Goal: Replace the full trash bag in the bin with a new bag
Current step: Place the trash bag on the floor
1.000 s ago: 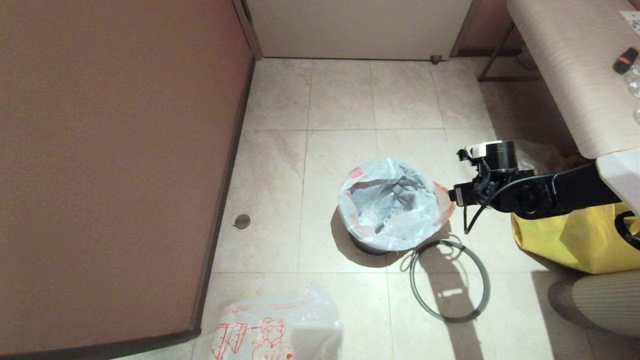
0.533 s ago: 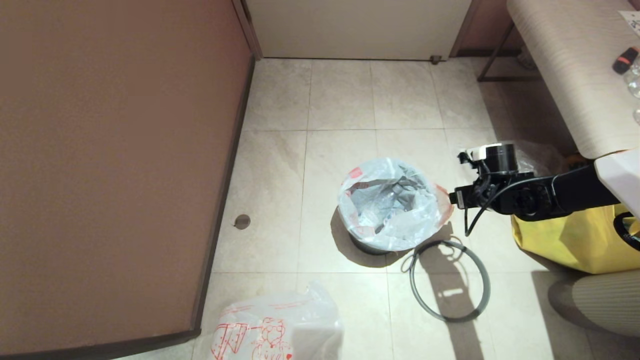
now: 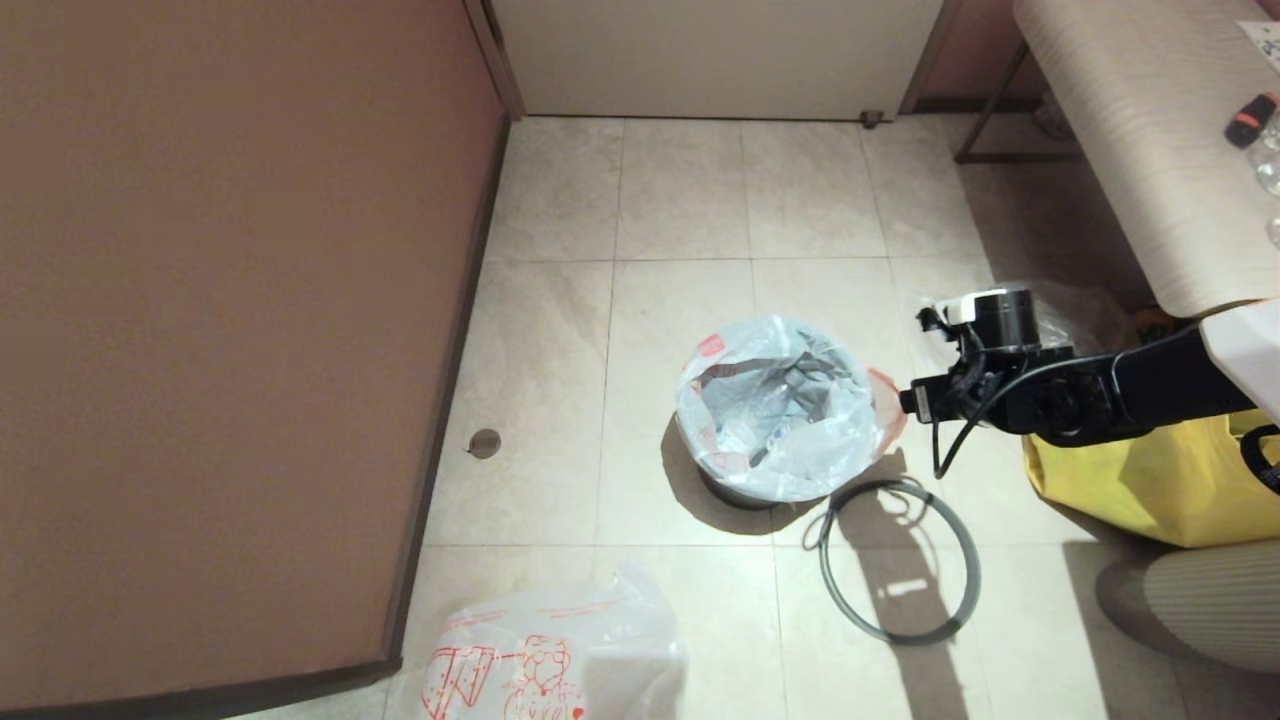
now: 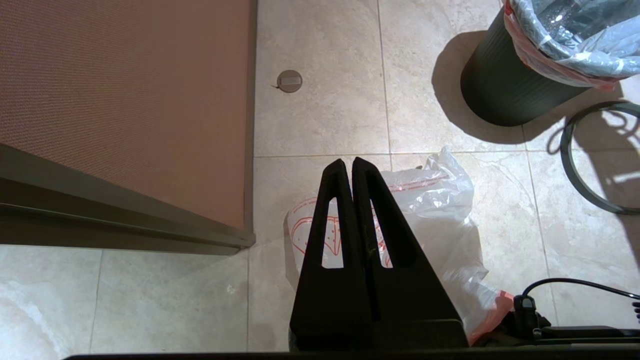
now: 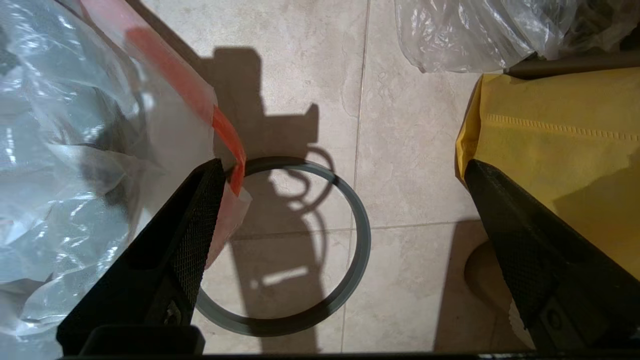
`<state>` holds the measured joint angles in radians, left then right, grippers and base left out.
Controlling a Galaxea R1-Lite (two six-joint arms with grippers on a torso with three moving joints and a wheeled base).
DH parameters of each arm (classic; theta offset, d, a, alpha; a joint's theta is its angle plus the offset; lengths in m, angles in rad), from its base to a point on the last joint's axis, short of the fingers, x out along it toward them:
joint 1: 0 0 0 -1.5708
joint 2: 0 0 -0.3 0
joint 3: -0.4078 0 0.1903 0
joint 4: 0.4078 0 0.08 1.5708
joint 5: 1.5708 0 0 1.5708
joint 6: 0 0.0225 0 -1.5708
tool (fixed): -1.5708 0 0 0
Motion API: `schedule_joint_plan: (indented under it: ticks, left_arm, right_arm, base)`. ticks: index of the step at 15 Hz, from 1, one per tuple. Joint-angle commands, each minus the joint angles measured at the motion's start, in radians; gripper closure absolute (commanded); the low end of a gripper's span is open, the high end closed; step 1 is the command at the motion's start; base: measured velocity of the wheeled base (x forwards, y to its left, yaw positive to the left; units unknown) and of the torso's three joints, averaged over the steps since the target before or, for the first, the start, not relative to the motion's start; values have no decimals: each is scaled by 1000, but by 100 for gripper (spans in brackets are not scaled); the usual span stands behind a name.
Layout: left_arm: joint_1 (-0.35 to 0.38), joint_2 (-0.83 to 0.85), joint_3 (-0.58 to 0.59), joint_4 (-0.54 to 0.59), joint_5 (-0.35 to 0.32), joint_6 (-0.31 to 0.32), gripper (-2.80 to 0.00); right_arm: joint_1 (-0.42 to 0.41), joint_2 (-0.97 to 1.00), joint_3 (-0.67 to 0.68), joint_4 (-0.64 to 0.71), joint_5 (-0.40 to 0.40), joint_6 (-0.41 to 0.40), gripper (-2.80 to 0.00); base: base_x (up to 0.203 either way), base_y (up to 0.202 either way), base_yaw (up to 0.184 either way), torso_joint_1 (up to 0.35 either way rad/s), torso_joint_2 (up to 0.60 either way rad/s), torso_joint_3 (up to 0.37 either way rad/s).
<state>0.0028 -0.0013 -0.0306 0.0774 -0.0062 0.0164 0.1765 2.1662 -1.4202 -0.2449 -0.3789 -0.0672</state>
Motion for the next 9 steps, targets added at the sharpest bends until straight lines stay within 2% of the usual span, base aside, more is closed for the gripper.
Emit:
schedule_joint_plan:
  ticks: [1,9]
  left_arm:
    - [0,1,0,1,0,0,0]
    - [0,1,0,1,0,0,0]
  right_arm:
    - [4,-2,3,-4,-2,-2,-280]
    - [1,41,-20,-11,-1,-1,-280]
  base:
    - [0,0,0,0,0,0]
    - [0,0,0,0,0,0]
